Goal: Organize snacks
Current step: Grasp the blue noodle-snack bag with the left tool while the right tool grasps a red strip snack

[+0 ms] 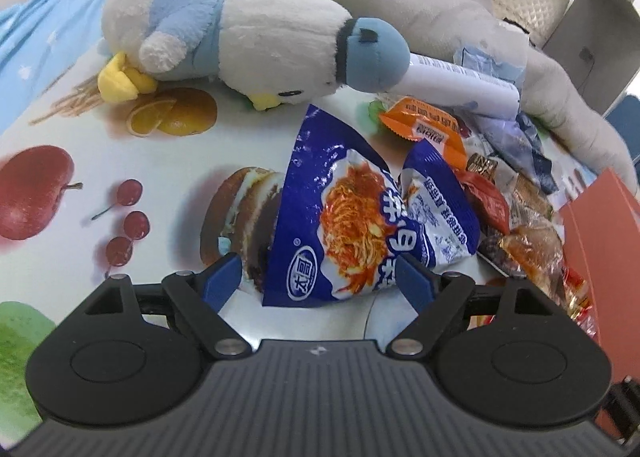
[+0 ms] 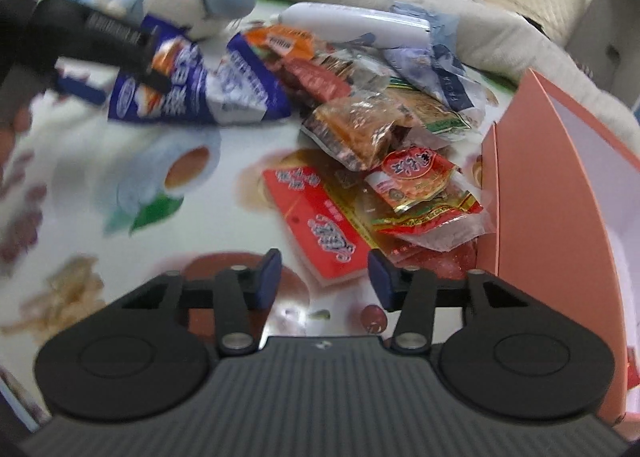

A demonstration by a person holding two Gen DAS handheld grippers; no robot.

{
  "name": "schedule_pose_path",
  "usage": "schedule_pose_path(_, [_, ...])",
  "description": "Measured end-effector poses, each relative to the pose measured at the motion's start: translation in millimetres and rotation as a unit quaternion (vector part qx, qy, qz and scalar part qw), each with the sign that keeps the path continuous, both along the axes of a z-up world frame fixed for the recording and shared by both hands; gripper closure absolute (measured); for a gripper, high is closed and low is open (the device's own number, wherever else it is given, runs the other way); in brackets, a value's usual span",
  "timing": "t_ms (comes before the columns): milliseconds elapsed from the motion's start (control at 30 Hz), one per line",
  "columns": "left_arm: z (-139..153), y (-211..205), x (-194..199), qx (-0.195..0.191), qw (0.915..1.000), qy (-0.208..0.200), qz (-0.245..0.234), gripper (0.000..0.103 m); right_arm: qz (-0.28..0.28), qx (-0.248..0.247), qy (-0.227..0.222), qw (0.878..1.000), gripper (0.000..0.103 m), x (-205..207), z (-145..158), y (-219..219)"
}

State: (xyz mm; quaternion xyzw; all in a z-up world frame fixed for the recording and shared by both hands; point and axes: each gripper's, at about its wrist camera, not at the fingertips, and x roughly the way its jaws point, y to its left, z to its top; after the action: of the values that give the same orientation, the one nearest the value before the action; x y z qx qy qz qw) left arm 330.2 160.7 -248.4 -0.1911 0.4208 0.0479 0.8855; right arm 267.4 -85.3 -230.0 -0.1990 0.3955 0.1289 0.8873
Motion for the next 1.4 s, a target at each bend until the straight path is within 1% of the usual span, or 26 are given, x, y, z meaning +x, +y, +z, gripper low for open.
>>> schedule_pose_path(67, [-2.1, 2.0, 0.4, -0.002, 1.0000, -0.005, -0.001, 0.018, 0.010, -0.026, -0.010, 1.000, 0.056, -6.3, -4.0, 4.0])
schedule_pose_path(133, [-4.8, 4.9, 1.9, -0.008, 0.9999, -0.010, 0.001, 0.018, 0.026, -0.064, -0.032, 0.997, 0.056, -13.3, -7.9, 8.2])
schedule_pose_path(233, [-9.5, 10.2, 1.6, -0.026, 0.9993, -0.026, 0.007, 0.025, 0.059, -0.132, -0.067, 0.987, 0.060, -17.5, -11.2, 13.7])
schedule_pose_path(333, [-10.0, 11.2, 3.2, -0.036, 0.9987, -0.035, 0.009, 0.037, 0.093, -0.166, -0.075, 0.979, 0.064, -15.8, -14.4, 15.5])
schedule_pose_path(367, [-10.6, 11.4, 3.3, -0.039, 0.9986, -0.035, 0.010, 0.046, 0.105, -0.171, -0.075, 0.977, 0.066, -15.5, -16.2, 15.5])
schedule_pose_path(400, [-11.2, 12.3, 3.3, -0.044, 0.9984, -0.035, 0.009, 0.055, 0.115, -0.174, -0.072, 0.975, 0.074, -14.5, -18.8, 15.3])
schedule_pose_path(433, [-12.1, 13.2, 2.6, -0.049, 0.9981, -0.034, 0.009, 0.059, 0.124, -0.180, -0.073, 0.973, 0.078, -13.7, -21.4, 15.4])
schedule_pose_path(467, [-12.8, 13.8, 2.4, -0.053, 0.9980, -0.034, 0.009, 0.064, 0.130, -0.186, -0.074, 0.971, 0.085, -13.5, -23.2, 16.7])
schedule_pose_path(500, [-13.3, 14.2, 1.8, -0.055, 0.9978, -0.035, 0.009, 0.066, 0.134, -0.185, -0.072, 0.971, 0.092, -12.4, -23.9, 16.8])
schedule_pose_path(533, [-13.8, 14.5, 0.8, -0.056, 0.9977, -0.036, 0.008, 0.068, 0.135, -0.181, -0.068, 0.972, 0.093, -11.3, -24.5, 17.3])
schedule_pose_path(567, [-14.2, 14.8, 0.3, -0.058, 0.9976, -0.037, 0.007, 0.073, 0.135, -0.178, -0.066, 0.973, 0.094, -10.6, -24.3, 17.8])
schedule_pose_path(600, [-14.3, 15.0, -0.1, -0.062, 0.9974, -0.037, 0.005, 0.076, 0.135, -0.176, -0.066, 0.973, 0.100, -11.1, -23.8, 18.4])
schedule_pose_path(700, [-10.3, 14.0, -4.6, -0.070, 0.9968, -0.038, 0.002, 0.086, 0.131, -0.164, -0.065, 0.975, 0.100, -13.7, -18.2, 19.0])
schedule_pose_path(733, [-7.7, 13.3, -7.0, -0.074, 0.9965, -0.039, 0.000, 0.088, 0.130, -0.161, -0.066, 0.976, 0.100, -15.6, -16.4, 18.2])
schedule_pose_path(767, [-5.3, 12.7, -9.4, -0.078, 0.9961, -0.042, -0.001, 0.093, 0.128, -0.159, -0.066, 0.977, 0.100, -17.3, -14.1, 17.8])
schedule_pose_path(800, [-2.5, 11.7, -12.9, -0.082, 0.9956, -0.046, -0.002, 0.096, 0.128, -0.157, -0.066, 0.977, 0.100, -20.1, -11.6, 17.2])
schedule_pose_path(900, [6.9, 6.5, -22.6, -0.081, 0.9955, -0.050, 0.000, 0.100, 0.132, -0.154, -0.068, 0.977, 0.100, -30.3, -3.7, 16.0])
schedule_pose_path(1100, [26.0, -5.5, -51.1, -0.095, 0.9940, -0.055, 0.002, 0.102, 0.134, -0.140, -0.074, 0.978, 0.100, -58.3, 19.0, 11.2])
schedule_pose_path(1267, [36.1, -21.7, -89.3, -0.108, 0.9929, -0.049, 0.004, 0.102, 0.131, -0.123, -0.074, 0.981, 0.100, -92.8, 32.7, 2.8])
schedule_pose_path(1400, [40.9, -34.1, -126.7, -0.109, 0.9932, -0.040, 0.011, 0.102, 0.135, -0.105, -0.069, 0.983, 0.100, -123.2, 36.9, -4.4])
